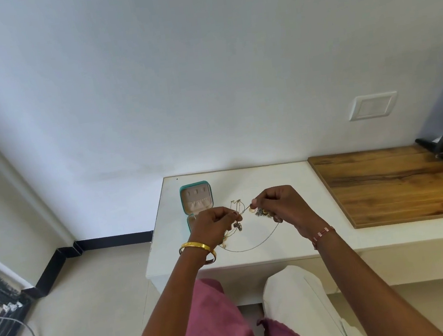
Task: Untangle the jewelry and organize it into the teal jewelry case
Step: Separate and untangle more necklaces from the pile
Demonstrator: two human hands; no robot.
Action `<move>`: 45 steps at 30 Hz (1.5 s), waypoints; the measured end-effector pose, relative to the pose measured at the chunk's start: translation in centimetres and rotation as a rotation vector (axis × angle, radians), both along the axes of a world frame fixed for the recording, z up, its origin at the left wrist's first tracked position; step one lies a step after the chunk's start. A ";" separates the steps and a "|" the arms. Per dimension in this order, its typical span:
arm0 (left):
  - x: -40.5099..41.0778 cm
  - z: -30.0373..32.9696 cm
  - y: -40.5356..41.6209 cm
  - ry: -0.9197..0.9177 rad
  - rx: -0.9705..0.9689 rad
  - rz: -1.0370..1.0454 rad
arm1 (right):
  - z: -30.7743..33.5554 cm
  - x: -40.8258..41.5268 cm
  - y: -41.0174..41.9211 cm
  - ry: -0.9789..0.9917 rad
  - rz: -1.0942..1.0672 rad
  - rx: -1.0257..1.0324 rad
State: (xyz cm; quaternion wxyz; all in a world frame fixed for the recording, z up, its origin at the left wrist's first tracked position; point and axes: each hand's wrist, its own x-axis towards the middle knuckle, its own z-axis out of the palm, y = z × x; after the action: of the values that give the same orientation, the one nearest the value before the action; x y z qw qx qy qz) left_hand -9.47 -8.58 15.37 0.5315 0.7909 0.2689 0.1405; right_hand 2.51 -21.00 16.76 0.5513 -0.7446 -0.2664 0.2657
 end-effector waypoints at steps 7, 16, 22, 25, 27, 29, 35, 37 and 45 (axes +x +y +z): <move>-0.1 0.0 -0.3 -0.061 0.079 0.035 | 1.2 -1.4 -0.3 -0.066 -0.067 0.095; -0.2 -0.3 -0.6 -0.055 0.069 0.048 | 3.7 -1.8 -0.6 -0.111 -0.102 0.201; 0.4 1.5 -2.5 -0.267 0.017 0.037 | 3.7 -2.5 -0.3 -0.156 -0.006 0.133; 0.4 1.9 -2.8 -0.291 0.057 0.011 | 3.9 -2.7 -0.3 -0.171 -0.007 0.139; 0.1 1.9 -2.8 -0.295 0.039 0.006 | 4.1 -2.6 -0.3 -0.179 -0.040 0.147; -0.2 1.9 -2.7 -0.303 0.011 0.009 | 4.2 -2.5 -0.4 -0.197 -0.091 0.148; -0.8 1.9 -2.6 -0.297 0.003 -0.018 | 3.7 -2.7 -0.6 -0.169 -0.205 0.160; -1.0 2.0 -2.6 -0.273 -0.039 -0.039 | 3.6 -2.7 -0.7 -0.157 -0.210 0.152; -1.4 2.4 -3.4 -0.205 -0.362 -0.131 | 2.7 -2.8 -1.2 -0.166 -0.231 0.113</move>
State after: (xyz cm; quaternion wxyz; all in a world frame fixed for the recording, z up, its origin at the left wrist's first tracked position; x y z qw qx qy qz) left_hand -10.89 -11.94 17.72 0.6974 0.6798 0.1825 0.1349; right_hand -0.24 -22.20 19.43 0.5952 -0.7576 -0.2383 0.1226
